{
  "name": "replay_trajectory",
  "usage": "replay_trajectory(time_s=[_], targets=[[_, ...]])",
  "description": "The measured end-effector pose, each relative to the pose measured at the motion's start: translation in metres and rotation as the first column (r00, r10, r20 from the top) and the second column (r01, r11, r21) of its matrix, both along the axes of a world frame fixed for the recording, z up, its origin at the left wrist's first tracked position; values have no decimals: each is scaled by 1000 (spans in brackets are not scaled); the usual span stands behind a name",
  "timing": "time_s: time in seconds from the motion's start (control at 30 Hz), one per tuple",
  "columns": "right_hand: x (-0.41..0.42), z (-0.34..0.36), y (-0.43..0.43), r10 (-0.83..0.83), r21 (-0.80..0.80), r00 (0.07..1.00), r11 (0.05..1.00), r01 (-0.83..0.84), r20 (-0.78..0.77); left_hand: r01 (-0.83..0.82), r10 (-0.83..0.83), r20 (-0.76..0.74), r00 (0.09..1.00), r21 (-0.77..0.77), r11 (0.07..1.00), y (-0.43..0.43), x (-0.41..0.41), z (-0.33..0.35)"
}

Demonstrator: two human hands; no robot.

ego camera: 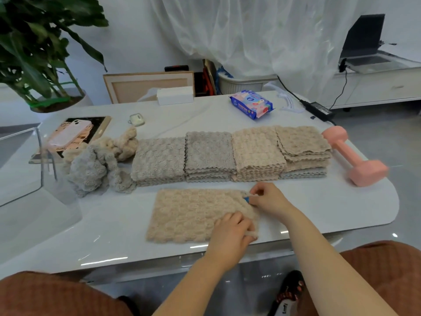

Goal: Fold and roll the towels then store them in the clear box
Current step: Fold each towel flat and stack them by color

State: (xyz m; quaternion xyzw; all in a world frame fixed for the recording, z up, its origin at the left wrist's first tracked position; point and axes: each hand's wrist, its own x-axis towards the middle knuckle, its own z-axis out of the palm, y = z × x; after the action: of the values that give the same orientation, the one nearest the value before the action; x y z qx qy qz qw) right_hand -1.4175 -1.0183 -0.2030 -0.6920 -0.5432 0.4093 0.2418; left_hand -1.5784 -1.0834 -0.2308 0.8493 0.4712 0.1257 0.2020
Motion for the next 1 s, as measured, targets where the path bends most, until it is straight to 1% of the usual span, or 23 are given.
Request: replay_trajectory(time_s=[0.07,0.1,0.17,0.23,0.27,0.3,0.37,0.4,0.43,0.5,0.57,0.63,0.7,0.77,0.83,0.9,0.97,1.0], targets=[[3,6,-13,-47,-45,981,998,39,-186,-9,24,164,986,-88,996,-5,-16,4],[5,10,-20,-68,-93,957,995,44,-283,-35,68,244,967,-136,990,-8,-22,6],[8,15,-33,-107,-165,909,985,43,-403,-135,208,332,920,-230,964,-14,-31,13],[10,22,-40,-87,-172,880,985,6,-467,-193,288,377,880,-270,943,-18,-32,19],[11,27,-42,-51,-157,870,987,-30,-490,-176,276,368,888,-282,943,-20,-31,24],[13,31,-43,-6,-135,867,988,-71,-498,-144,228,317,921,-266,953,-20,-30,28],[19,39,-44,66,-110,875,985,-135,-479,-62,75,89,993,-142,988,-22,-26,32],[22,43,-45,85,-110,887,982,-151,-454,-25,26,12,1000,-64,998,-24,-23,34],[26,46,-47,100,-113,903,981,-160,-418,-11,11,7,1000,-16,1000,-25,-21,37],[33,51,-51,103,-123,923,980,-159,-371,-11,11,128,992,-4,1000,-28,-18,44],[37,54,-55,59,-165,910,977,-138,-410,4,14,250,968,-71,997,-31,-19,51],[40,56,-56,12,-194,884,974,-116,-468,13,32,325,945,-135,991,-31,-23,54],[37,58,-55,54,-183,886,971,-153,-460,-15,93,378,921,-202,979,-27,-30,55],[26,59,-51,168,-136,907,962,-236,-386,-72,179,422,889,-258,963,-20,-43,54],[7,61,-44,244,-55,932,962,-268,-268,-122,271,456,848,-330,936,-12,-59,52],[-17,60,-31,269,55,953,963,-264,-138,-153,380,479,791,-447,881,-5,-77,49],[-44,60,-15,283,127,957,954,-273,-69,-198,494,479,726,-543,816,0,-95,45],[-61,59,-6,310,137,949,944,-302,-46,-249,547,465,696,-558,792,3,-107,43]])
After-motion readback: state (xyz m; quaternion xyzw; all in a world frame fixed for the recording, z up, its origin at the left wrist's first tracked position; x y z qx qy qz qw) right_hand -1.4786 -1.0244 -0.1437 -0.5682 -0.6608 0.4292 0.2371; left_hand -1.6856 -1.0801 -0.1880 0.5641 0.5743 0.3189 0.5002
